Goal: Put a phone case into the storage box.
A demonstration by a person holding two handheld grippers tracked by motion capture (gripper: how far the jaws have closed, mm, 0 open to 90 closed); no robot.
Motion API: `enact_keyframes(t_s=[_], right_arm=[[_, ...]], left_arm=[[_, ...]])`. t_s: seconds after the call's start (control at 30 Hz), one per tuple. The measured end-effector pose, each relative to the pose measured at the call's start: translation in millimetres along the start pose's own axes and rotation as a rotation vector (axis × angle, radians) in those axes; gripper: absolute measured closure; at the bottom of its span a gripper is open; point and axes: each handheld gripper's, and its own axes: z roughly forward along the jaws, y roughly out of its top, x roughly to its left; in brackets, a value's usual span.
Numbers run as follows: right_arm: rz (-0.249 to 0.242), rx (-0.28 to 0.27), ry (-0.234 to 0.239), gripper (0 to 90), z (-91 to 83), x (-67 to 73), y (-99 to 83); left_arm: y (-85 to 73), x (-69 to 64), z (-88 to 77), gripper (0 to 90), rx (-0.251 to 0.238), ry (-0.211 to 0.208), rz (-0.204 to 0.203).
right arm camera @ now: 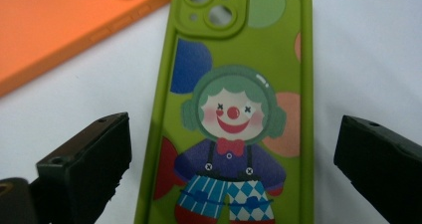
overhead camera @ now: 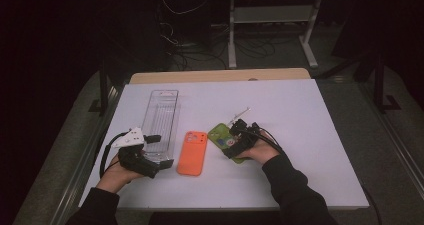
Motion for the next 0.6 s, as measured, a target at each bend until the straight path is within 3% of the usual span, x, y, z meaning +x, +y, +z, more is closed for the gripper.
enact_keyframes(t_s=[0.23,0.6], right_arm=[[-0.006,0.047,-0.023,6.6,5.6,3.5,-2.5],[-0.003,0.043,-0.032,13.3,3.3,6.4,-4.1]], left_arm=[[0.0,0.0,0.1,0.0,0.001,0.001,0.002],[0.2,-0.4,0.5,0.0,0.002,0.0,0.006]])
